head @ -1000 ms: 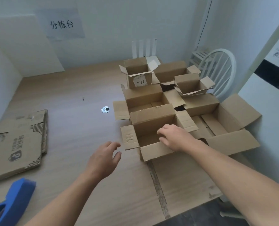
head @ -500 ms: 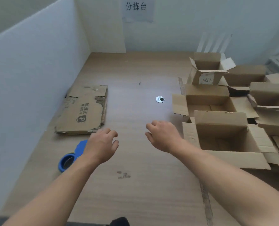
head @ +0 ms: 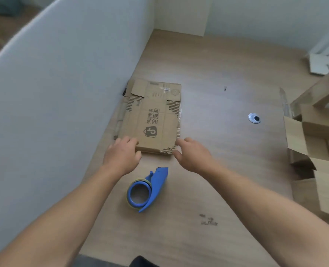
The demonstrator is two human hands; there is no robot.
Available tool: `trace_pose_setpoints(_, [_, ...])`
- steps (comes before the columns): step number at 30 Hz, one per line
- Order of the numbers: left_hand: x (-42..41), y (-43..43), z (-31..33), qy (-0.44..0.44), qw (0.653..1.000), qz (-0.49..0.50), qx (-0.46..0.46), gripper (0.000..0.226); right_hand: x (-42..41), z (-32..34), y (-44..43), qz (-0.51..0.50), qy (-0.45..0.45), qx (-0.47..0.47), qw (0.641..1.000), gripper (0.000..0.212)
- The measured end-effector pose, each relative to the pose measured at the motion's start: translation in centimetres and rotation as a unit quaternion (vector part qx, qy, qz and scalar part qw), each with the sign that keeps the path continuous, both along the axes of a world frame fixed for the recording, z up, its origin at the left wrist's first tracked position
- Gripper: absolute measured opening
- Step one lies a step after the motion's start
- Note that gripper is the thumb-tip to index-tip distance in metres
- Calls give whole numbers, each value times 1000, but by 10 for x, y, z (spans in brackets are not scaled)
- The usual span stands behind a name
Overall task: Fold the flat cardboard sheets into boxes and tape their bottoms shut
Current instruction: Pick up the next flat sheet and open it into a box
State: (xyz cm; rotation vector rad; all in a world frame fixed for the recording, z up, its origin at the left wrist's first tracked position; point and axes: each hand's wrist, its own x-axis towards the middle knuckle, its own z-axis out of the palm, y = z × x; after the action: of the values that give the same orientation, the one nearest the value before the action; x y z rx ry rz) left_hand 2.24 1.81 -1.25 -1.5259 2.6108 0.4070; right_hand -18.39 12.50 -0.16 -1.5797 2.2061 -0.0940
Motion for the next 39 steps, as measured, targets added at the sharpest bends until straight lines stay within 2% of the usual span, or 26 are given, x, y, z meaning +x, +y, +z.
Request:
trace_pose_setpoints(3, [6, -22, -21, -8, 1000, 3, 20, 47, 7, -22, -19, -104, -88, 42, 990, 44])
trace_pose_setpoints(5, [8, -31, -33, -21, 999, -9, 37, 52, 12, -34, -28, -193, -147, 51, 969, 47])
trace_pose_setpoints(8, [10, -36, -47, -6, 996, 9, 92, 58, 20, -48, -38, -359, -257, 47, 896, 55])
trace_pose_setpoints(10, [10, -35, -54, 24, 992, 22, 120, 62, 24, -57, -45, -429, -327, 29, 842, 53])
trace_pose_setpoints(13, [8, -30, -58, 78, 987, 36, 134, 62, 28, -65, -52, -481, -379, -10, 790, 31])
trace_pose_setpoints(16, [7, -24, -61, 80, 987, 22, 134, 61, 32, -61, -50, -502, -445, -80, 737, 12])
trace_pose_setpoints(18, [8, -22, -61, 84, 987, 4, 136, 59, 31, -56, -47, -506, -472, -114, 713, 13])
trace_pose_setpoints(20, [7, -21, -58, 95, 985, -16, 144, 56, 27, -48, -43, -506, -475, -144, 705, 29])
trace_pose_setpoints(21, [6, -20, -57, 101, 984, -25, 146, 55, 24, -44, -40, -503, -475, -165, 703, 30])
trace_pose_setpoints(24, [1, -18, -46, 140, 979, -19, 149, 54, 15, -22, -25, -478, -472, -236, 703, 9])
trace_pose_setpoints(29, [-11, -22, -9, 245, 962, 3, 116, 52, -5, 15, 14, -418, -434, -307, 736, 16])
trace_pose_setpoints(33, [-26, -26, 34, 327, 941, 37, 82, 64, -30, 41, 57, -386, -405, -353, 750, 25])
trace_pose_setpoints(37, [-38, -20, 71, 430, 900, 66, 39, 78, -62, 55, 105, -367, -376, -371, 765, 25])
trace_pose_setpoints(39, [-39, -11, 79, 452, 887, 84, 38, 90, -76, 60, 133, -356, -367, -370, 776, 27])
